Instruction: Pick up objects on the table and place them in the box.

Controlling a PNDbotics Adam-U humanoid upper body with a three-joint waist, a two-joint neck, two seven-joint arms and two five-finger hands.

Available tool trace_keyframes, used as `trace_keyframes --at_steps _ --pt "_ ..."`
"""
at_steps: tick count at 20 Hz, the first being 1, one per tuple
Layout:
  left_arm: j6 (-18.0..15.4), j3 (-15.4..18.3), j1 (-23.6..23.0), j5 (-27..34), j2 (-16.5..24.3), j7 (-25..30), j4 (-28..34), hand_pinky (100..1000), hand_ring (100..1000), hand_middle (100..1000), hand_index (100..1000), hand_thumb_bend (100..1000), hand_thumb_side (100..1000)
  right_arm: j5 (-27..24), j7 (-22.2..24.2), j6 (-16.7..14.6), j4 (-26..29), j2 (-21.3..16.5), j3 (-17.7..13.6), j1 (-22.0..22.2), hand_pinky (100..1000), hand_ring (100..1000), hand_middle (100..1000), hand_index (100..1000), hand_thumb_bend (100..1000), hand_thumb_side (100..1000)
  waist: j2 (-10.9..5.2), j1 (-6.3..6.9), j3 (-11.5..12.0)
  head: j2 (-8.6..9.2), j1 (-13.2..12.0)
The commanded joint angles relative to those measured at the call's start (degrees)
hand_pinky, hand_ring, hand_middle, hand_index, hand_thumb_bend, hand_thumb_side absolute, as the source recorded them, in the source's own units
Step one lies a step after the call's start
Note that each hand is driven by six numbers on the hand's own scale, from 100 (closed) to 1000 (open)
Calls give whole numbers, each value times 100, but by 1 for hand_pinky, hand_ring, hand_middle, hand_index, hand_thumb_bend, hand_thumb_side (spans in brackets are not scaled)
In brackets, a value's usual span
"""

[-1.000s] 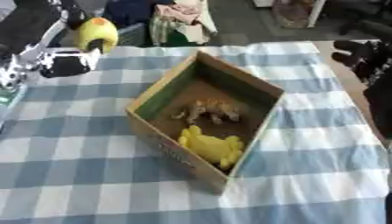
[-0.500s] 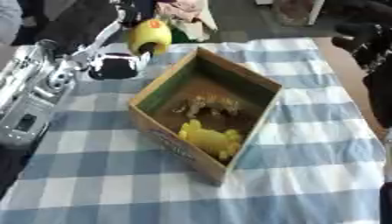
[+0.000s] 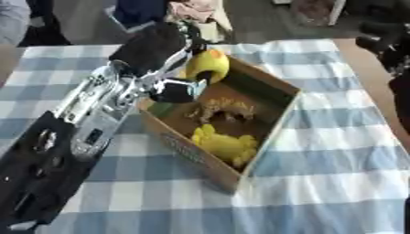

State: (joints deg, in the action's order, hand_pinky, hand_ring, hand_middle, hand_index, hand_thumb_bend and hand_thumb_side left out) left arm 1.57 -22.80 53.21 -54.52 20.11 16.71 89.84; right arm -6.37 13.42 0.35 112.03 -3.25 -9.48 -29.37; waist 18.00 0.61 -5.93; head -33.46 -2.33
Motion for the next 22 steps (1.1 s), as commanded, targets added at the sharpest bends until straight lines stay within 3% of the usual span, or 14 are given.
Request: trace_keyframes --at_steps 1,10,17,19,20,22 --pt "-112 -33 60 -36 -58 20 -90 446 620 533 559 100 256 -64 1 24 151 -29 21 -60 824 805 455 836 100 750 -95 -3 -13 86 -25" --pt "-406 -194 -2 -213 -216 250 -595 512 688 607 732 100 244 -73 26 50 162 -36 18 -83 830 807 453 837 100 755 -27 3 -56 164 -48" --pt "-406 -197 -43 -477 -240 569 -720 577 757 697 865 100 227 -70 30 66 165 -52 11 -68 831 808 452 837 100 759 -18 13 -34 189 -41" --pt "-395 -199 -52 -553 -247 700 -757 621 792 745 898 147 228 -71 28 66 167 -52 11 -67 831 808 452 837 100 759 -17 10 -33 205 -45" --pt "-394 -197 -54 -590 -250 767 -769 642 809 765 913 185 235 -71 28 66 167 -52 11 -66 831 808 452 836 100 759 -18 7 -33 208 -48" --pt "-393 -188 -55 -666 -249 881 -777 680 844 807 946 223 344 -71 24 65 165 -51 8 -64 831 809 452 836 100 758 -22 3 -31 214 -49"
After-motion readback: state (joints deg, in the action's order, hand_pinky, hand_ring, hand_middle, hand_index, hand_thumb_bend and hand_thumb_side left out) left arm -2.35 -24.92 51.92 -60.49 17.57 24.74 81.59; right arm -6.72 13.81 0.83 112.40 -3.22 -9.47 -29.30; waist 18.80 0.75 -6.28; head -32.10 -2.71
